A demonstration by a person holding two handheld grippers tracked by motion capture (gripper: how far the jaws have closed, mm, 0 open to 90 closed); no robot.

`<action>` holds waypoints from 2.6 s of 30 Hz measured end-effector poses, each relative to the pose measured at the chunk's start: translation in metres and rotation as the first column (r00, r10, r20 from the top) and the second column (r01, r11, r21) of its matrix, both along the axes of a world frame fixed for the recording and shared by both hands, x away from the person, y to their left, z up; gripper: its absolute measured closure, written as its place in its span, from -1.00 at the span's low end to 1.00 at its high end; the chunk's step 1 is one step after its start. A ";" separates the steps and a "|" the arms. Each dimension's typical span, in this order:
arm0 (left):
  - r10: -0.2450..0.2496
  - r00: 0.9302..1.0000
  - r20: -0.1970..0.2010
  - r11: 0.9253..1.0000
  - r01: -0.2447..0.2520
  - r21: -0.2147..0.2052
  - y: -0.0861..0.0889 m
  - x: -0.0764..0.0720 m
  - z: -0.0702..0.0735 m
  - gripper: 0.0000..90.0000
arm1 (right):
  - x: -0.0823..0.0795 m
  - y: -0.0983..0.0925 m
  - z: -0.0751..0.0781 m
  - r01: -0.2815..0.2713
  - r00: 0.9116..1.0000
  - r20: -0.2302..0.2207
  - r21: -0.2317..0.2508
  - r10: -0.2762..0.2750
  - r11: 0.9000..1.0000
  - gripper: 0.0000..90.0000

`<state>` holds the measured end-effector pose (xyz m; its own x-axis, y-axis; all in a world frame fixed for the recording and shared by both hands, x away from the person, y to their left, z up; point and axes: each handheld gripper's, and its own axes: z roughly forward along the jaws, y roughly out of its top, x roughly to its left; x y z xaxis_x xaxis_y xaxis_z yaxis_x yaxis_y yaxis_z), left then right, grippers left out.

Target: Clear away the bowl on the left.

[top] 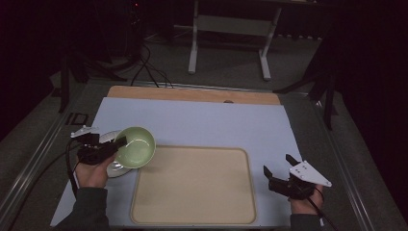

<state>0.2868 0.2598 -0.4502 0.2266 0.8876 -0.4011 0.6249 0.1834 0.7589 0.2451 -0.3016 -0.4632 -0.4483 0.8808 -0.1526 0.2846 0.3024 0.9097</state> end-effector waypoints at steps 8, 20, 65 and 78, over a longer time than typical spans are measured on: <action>-0.022 1.000 -0.004 1.000 0.022 0.009 -0.008 0.001 0.000 0.76 | 0.000 0.000 0.000 0.000 1.000 0.002 0.000 0.000 1.000 -0.71; -0.034 0.999 0.001 0.999 0.034 0.017 -0.015 0.001 0.001 0.76 | 0.000 0.000 0.000 0.000 1.000 0.002 -0.001 0.000 1.000 -0.71; -0.110 0.994 0.000 0.993 0.110 0.046 -0.050 0.004 -0.001 0.76 | 0.000 0.000 0.000 0.002 1.000 0.007 0.000 -0.002 1.000 -0.71; -0.131 0.991 -0.003 0.990 0.131 0.057 -0.060 0.005 -0.002 0.76 | -0.001 0.000 0.000 0.003 1.000 0.007 0.000 -0.003 1.000 -0.71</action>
<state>0.2919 0.1999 -0.4524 0.3424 0.8716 -0.3508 0.6403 0.0568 0.7660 0.2446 -0.3020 -0.4628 -0.4442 0.8822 -0.1559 0.2792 0.3017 0.9116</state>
